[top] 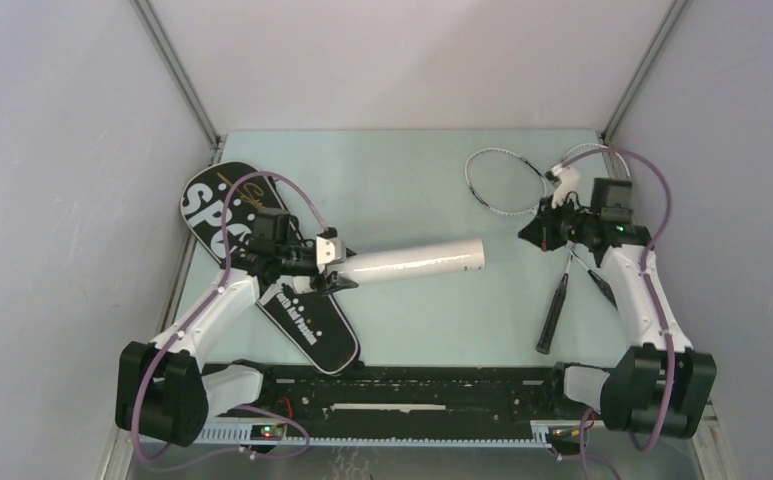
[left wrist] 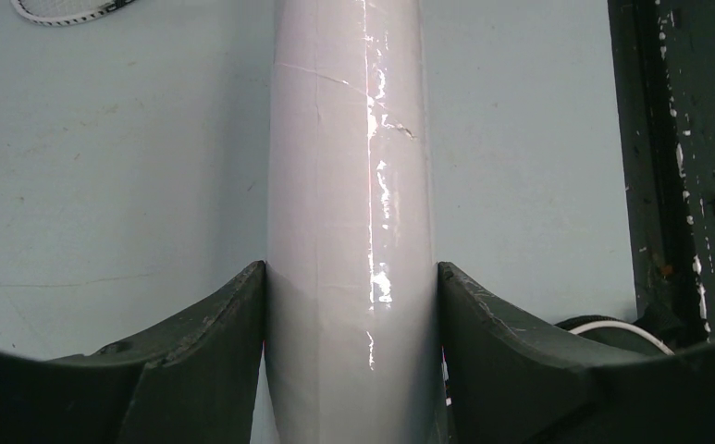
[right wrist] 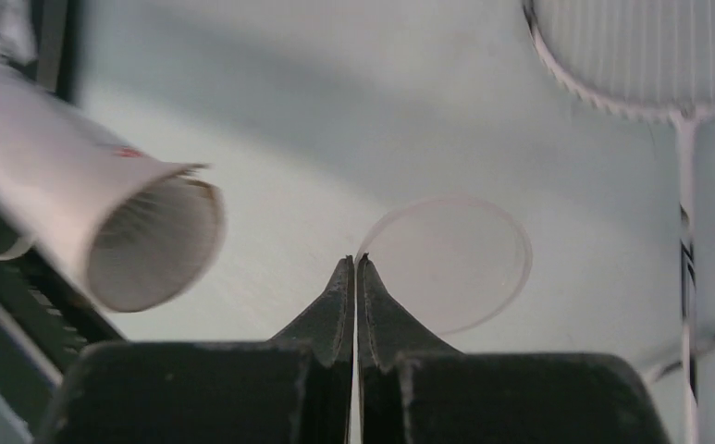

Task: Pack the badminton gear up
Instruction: Close the lid on the shuttle tube.

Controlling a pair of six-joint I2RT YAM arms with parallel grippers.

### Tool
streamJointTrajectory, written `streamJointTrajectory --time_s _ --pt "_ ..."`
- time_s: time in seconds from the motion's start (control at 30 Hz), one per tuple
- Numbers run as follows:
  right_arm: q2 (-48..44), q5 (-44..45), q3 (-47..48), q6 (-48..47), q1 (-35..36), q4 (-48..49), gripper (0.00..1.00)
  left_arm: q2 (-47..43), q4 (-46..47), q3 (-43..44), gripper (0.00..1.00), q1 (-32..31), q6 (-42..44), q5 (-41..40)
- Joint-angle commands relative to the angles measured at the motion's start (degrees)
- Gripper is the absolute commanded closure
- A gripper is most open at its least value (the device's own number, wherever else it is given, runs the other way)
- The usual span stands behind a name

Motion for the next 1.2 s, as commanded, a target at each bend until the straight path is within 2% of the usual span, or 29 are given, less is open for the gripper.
streamJointTrajectory --time_s 0.0,0.17,0.3,0.47,0.63,1.07,1.17 --pt "-3.99 -23.84 1.11 10.19 -3.53 6.07 1.00 -0.61 7.84 2.36 0.55 -0.13 -7.70 5.17" --pt "-3.69 -34.64 1.08 21.31 -5.05 15.89 1.00 -0.19 11.87 3.69 0.55 -0.26 -13.13 6.36" --pt "-2.80 -38.41 0.69 26.53 -5.18 20.18 1.00 -0.11 16.08 3.92 0.55 -0.24 -17.82 7.24" --pt "-1.21 -42.44 0.10 29.81 -5.08 22.85 1.00 0.05 16.67 4.11 0.55 -0.50 -17.94 9.09" --pt "-0.71 -45.85 0.18 26.39 -4.96 18.36 1.00 0.37 16.31 4.26 0.54 -0.59 -16.42 10.68" --pt "2.47 -52.93 7.68 0.28 -5.03 -12.86 1.00 1.13 11.40 5.76 0.54 -2.33 -11.22 10.57" --pt "3.66 -54.58 8.68 -2.89 -5.41 -16.19 1.00 1.12 11.33 5.76 0.54 -2.32 -11.22 10.88"
